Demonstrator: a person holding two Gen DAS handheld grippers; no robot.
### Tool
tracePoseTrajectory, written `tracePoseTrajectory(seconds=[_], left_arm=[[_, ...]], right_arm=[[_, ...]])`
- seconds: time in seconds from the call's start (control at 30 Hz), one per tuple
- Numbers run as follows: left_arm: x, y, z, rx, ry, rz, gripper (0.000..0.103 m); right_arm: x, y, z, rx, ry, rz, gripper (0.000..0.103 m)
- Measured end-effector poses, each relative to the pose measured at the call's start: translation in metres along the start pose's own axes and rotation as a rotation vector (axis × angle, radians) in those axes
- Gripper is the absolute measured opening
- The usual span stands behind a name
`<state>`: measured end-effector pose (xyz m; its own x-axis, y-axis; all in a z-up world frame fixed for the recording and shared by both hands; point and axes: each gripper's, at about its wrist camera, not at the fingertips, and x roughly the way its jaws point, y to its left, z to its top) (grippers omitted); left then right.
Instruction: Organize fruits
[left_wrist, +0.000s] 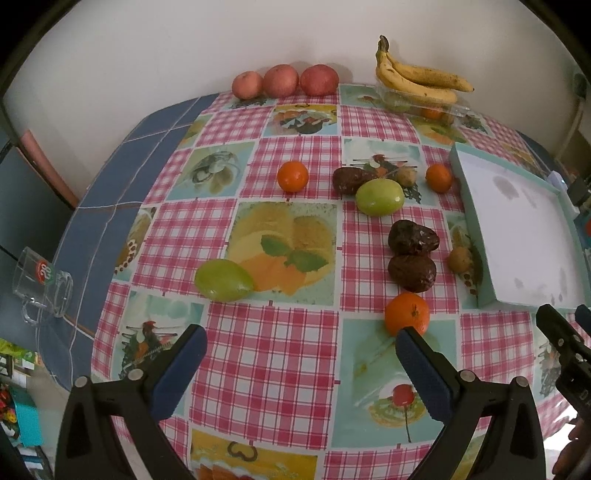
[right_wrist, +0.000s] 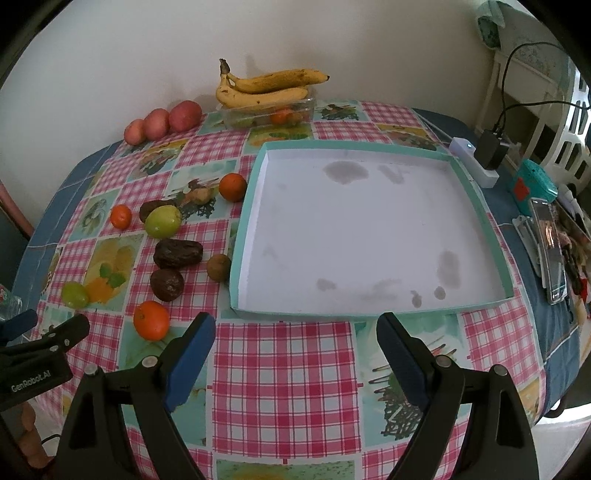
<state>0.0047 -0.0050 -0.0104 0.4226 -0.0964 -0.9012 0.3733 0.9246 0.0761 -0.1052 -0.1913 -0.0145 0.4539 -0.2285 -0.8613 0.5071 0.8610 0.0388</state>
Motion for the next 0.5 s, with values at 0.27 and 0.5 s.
tracePoseTrajectory(seconds=[0.27, 0.5], left_arm=[[0.0003, 0.0008, -0.0002, -0.002, 0.002, -0.001, 0.103], [0.0013, 0.0016, 0.0004, -0.006, 0.007, -0.002, 0.103]], right_arm=[[0.0004, 0.0004, 0.0000, -0.001, 0.004, 0.000, 0.089], [0.0005, 0.0010, 0.0000, -0.001, 0.005, -0.001, 0.089]])
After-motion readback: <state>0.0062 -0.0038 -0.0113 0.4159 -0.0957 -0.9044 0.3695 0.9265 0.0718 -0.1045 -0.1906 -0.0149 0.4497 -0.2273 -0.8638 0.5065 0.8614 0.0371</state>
